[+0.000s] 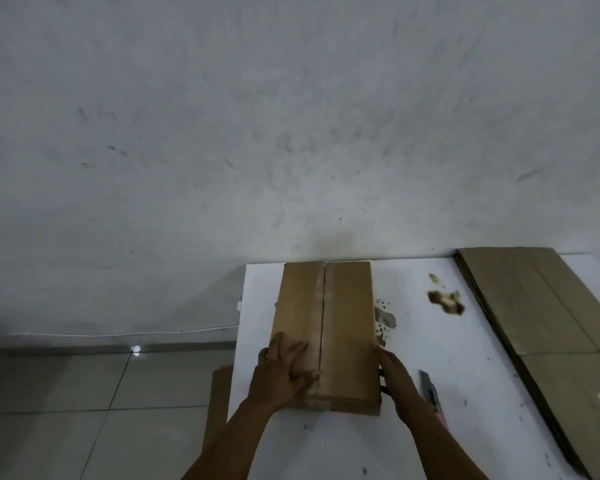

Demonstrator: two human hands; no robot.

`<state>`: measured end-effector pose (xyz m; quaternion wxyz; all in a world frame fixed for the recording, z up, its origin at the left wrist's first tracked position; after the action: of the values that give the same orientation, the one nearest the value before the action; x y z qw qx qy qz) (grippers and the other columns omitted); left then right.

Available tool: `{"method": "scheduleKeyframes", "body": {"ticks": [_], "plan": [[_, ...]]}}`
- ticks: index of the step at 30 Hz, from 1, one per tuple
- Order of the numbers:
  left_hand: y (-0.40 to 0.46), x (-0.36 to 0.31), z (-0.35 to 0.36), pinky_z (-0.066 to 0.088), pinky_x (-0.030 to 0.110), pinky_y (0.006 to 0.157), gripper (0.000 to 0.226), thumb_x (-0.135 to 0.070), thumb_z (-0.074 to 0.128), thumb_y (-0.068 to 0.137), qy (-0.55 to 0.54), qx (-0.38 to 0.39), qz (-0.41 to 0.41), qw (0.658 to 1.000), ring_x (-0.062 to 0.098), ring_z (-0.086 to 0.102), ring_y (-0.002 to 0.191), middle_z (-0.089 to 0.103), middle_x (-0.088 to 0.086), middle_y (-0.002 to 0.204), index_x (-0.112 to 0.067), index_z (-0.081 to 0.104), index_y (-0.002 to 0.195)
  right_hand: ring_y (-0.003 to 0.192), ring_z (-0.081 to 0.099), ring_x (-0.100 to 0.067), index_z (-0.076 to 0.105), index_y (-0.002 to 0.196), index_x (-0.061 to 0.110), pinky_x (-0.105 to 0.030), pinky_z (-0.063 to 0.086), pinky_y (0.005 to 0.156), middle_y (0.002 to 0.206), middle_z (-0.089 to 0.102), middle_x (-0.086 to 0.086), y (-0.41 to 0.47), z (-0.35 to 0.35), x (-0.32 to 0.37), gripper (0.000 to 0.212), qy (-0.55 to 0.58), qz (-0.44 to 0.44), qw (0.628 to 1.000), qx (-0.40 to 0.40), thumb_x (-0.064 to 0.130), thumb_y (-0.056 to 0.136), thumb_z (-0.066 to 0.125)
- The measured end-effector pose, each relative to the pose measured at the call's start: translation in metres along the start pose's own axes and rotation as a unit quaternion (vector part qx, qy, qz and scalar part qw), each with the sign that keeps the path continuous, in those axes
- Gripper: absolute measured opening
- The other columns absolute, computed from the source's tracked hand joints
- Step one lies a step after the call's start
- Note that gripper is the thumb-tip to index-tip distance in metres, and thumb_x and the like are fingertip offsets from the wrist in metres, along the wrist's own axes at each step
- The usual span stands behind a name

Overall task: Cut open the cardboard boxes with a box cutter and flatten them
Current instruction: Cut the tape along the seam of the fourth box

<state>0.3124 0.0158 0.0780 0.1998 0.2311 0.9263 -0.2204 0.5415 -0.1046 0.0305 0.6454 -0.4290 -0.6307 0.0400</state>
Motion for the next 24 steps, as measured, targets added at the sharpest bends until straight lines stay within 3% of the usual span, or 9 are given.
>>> {"method": "scheduleKeyframes", "body": {"ticks": [3, 6, 9, 11, 13, 16, 18, 21, 24], "plan": [[-0.002, -0.006, 0.004, 0.044, 0.04, 0.106, 0.084, -0.089, 0.036, 0.076, 0.039, -0.002, 0.001, 0.999, 0.031, 0.029, 0.138, 0.012, 0.0, 0.16, -0.044, 0.034, 0.147, 0.111, 0.058, -0.026, 0.043, 0.145, 0.013, -0.039, 0.05, 0.092, 0.137, 0.056, -0.01, -0.001, 0.005, -0.002, 0.069, -0.146, -0.037, 0.988, 0.025, 0.053, 0.092, 0.062], [-0.005, -0.009, 0.006, 0.044, 0.036, 0.103, 0.069, -0.07, 0.05, 0.088, 0.093, -0.013, 0.0, 0.996, 0.028, 0.038, 0.129, 0.018, 0.0, 0.157, -0.037, 0.036, 0.147, 0.097, 0.063, -0.019, 0.054, 0.132, 0.014, -0.037, 0.055, 0.081, 0.119, 0.064, -0.005, 0.004, -0.004, -0.021, 0.077, -0.198, -0.03, 0.98, 0.006, 0.07, 0.08, 0.064], [-0.002, -0.015, 0.006, 0.033, 0.043, 0.109, 0.082, -0.075, 0.05, 0.083, 0.167, -0.011, 0.004, 0.986, 0.031, 0.036, 0.132, 0.022, 0.003, 0.156, -0.031, 0.032, 0.15, 0.1, 0.063, -0.023, 0.061, 0.121, 0.018, -0.044, 0.054, 0.088, 0.113, 0.064, -0.005, 0.017, -0.018, -0.038, 0.08, -0.236, -0.026, 0.971, -0.043, 0.082, 0.075, 0.057], [0.004, -0.02, 0.004, 0.027, 0.044, 0.112, 0.093, -0.08, 0.051, 0.078, 0.205, -0.004, 0.021, 0.979, 0.03, 0.029, 0.137, 0.024, 0.005, 0.156, -0.027, 0.029, 0.152, 0.114, 0.056, -0.03, 0.062, 0.125, 0.019, -0.048, 0.046, 0.1, 0.127, 0.059, -0.012, 0.012, -0.039, -0.034, 0.064, -0.249, -0.044, 0.96, -0.122, 0.07, 0.092, 0.044], [0.01, -0.023, 0.002, 0.023, 0.043, 0.115, 0.1, -0.085, 0.05, 0.074, 0.213, 0.004, 0.039, 0.976, 0.031, 0.026, 0.14, 0.026, 0.008, 0.154, -0.023, 0.03, 0.151, 0.118, 0.052, -0.035, 0.058, 0.127, 0.02, -0.046, 0.042, 0.099, 0.13, 0.054, -0.015, 0.0, -0.071, -0.038, 0.059, -0.283, -0.028, 0.935, -0.212, 0.063, 0.097, 0.032], [0.012, -0.028, 0.008, 0.022, 0.046, 0.118, 0.111, -0.096, 0.025, 0.071, 0.226, -0.024, 0.099, 0.969, 0.039, 0.02, 0.149, 0.03, 0.015, 0.158, -0.015, 0.043, 0.146, 0.118, 0.048, -0.036, 0.046, 0.129, 0.009, -0.048, 0.041, 0.097, 0.129, 0.048, -0.018, -0.015, -0.107, -0.066, 0.053, -0.343, 0.071, 0.896, -0.274, 0.048, 0.094, 0.041], [0.006, -0.032, 0.017, 0.019, 0.047, 0.118, 0.131, -0.1, 0.01, 0.062, 0.216, -0.027, 0.135, 0.967, 0.04, 0.01, 0.15, 0.017, 0.018, 0.163, -0.008, 0.038, 0.15, 0.12, 0.047, -0.037, 0.042, 0.13, 0.005, -0.048, 0.041, 0.099, 0.13, 0.045, -0.02, -0.019, -0.115, -0.085, 0.041, -0.336, 0.124, 0.896, -0.261, 0.029, 0.097, 0.047], [-0.004, -0.028, 0.04, 0.007, 0.042, 0.122, 0.146, -0.101, 0.005, 0.043, 0.183, 0.063, 0.099, 0.976, 0.03, -0.003, 0.153, -0.006, 0.011, 0.166, -0.012, 0.003, 0.158, 0.102, 0.057, -0.036, 0.048, 0.117, 0.001, -0.041, 0.05, 0.086, 0.113, 0.054, -0.019, -0.005, -0.12, -0.101, 0.032, -0.31, 0.111, 0.918, -0.219, 0.021, 0.094, 0.054], [0.002, -0.027, 0.038, 0.013, 0.042, 0.121, 0.131, -0.102, 0.031, 0.058, 0.209, 0.04, 0.083, 0.974, 0.029, 0.009, 0.151, 0.006, 0.007, 0.164, -0.018, 0.01, 0.157, 0.07, 0.064, -0.029, 0.058, 0.103, -0.005, -0.036, 0.057, 0.062, 0.09, 0.062, -0.019, 0.004, -0.132, -0.1, 0.028, -0.275, 0.087, 0.935, -0.205, 0.02, 0.089, 0.062]]}}
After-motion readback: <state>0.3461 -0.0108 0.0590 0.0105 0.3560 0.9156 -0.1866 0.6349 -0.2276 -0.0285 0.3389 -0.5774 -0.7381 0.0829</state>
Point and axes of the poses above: each hand's wrist, its own y-axis towards the middle knuckle, its own z-axis out of the palm, x = y × z, the point moved 9 cm from there along y, towards the middle knuckle
